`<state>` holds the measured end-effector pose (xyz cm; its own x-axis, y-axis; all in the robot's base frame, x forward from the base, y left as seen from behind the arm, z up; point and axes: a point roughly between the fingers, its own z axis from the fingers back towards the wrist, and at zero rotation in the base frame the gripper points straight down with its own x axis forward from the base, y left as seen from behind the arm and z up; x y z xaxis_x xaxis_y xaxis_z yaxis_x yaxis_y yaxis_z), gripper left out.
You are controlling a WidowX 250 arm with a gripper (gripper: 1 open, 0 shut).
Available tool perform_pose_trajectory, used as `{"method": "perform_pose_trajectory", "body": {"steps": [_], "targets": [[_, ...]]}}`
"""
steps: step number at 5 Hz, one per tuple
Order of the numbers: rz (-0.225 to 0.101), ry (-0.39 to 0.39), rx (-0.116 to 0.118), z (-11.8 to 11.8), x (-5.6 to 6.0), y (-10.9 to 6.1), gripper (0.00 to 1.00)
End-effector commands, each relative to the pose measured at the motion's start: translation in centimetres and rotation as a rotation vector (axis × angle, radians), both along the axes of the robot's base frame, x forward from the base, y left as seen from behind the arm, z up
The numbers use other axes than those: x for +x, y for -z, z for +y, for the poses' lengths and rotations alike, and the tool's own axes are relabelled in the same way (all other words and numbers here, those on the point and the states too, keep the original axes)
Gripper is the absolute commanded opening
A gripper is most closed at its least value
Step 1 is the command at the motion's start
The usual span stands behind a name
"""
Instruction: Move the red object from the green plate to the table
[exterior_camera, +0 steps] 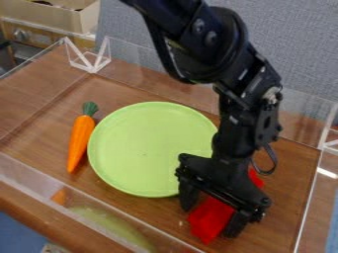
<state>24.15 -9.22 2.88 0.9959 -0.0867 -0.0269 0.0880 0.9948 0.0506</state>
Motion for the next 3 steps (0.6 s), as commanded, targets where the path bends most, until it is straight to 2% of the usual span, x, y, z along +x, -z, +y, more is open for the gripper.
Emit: {"method": "perform_pose_trajectory", "body": {"steps": [1,3], "targets": [[-0.041,-0.015,0.002,0.30,0.80,-0.61,1.00],[-0.073,-0.025,0.006,0.26,0.74,-1.21,1.00]]}}
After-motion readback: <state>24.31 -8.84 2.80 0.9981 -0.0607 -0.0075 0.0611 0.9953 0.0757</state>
